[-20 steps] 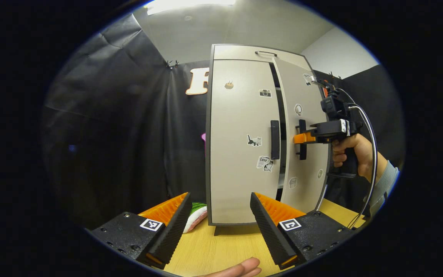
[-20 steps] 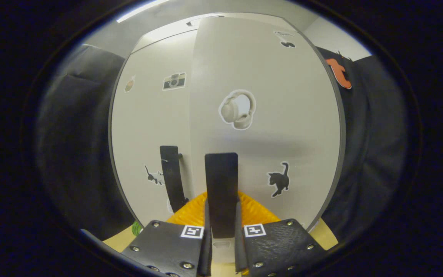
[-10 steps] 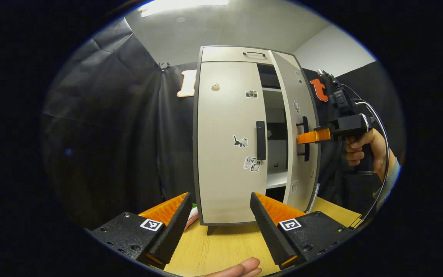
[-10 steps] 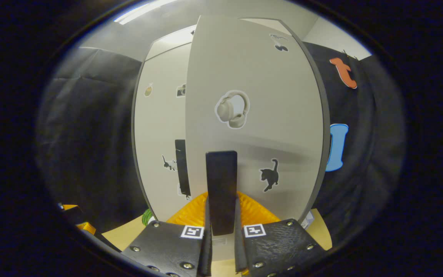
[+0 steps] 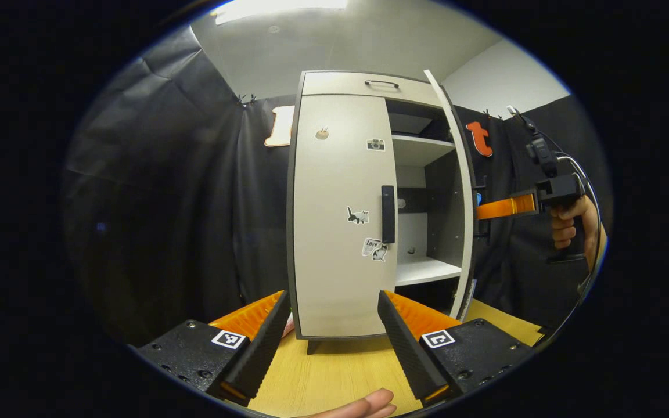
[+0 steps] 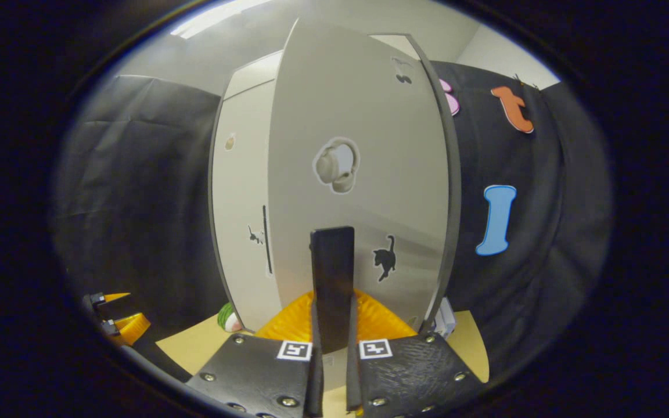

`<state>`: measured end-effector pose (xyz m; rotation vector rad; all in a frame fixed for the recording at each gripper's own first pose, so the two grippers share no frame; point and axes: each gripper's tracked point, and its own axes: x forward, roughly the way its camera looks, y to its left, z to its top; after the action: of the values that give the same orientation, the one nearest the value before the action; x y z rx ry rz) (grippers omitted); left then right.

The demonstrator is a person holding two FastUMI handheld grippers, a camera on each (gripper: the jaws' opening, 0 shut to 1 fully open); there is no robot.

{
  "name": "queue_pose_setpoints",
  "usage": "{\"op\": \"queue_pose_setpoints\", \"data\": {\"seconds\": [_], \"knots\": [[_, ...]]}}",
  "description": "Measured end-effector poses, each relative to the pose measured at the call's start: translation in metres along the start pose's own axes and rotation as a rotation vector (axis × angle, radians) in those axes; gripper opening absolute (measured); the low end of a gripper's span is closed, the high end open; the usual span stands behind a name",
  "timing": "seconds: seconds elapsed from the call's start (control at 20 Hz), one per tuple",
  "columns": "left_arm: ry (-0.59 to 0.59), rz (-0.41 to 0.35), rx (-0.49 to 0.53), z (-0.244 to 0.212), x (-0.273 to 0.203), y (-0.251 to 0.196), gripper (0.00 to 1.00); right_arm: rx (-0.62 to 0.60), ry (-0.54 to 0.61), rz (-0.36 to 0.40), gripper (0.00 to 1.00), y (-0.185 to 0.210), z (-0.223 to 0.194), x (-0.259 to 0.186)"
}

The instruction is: Open the right door of the double-door shoe cabinet with the right hand, and open the left door with the left hand.

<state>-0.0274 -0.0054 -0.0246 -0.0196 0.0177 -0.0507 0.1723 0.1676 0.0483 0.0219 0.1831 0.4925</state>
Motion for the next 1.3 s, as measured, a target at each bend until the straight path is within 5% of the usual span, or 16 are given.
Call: {"op": "queue_pose_setpoints", "data": {"seconds": [0.65,0.9,1.15,1.3], "knots": [[0.023,-0.018,-0.003,-0.015,0.002,-0.001,0.95,-0.011,0.025,-0.039,0.11,-0.034,0.001,-0.031],[0.041,-0.033,-0.022,-0.022,0.004,-0.009,0.93,-0.020,0.016,-0.139,0.08,-0.078,0.004,-0.054],[0.030,-0.051,-0.013,-0.019,0.007,-0.022,0.94,-0.038,-0.024,-0.327,0.05,-0.141,0.014,-0.066],[0.031,-0.056,-0.009,-0.022,0.006,-0.025,0.94,0.091,-0.041,-0.221,0.04,-0.133,0.011,-0.061]]}}
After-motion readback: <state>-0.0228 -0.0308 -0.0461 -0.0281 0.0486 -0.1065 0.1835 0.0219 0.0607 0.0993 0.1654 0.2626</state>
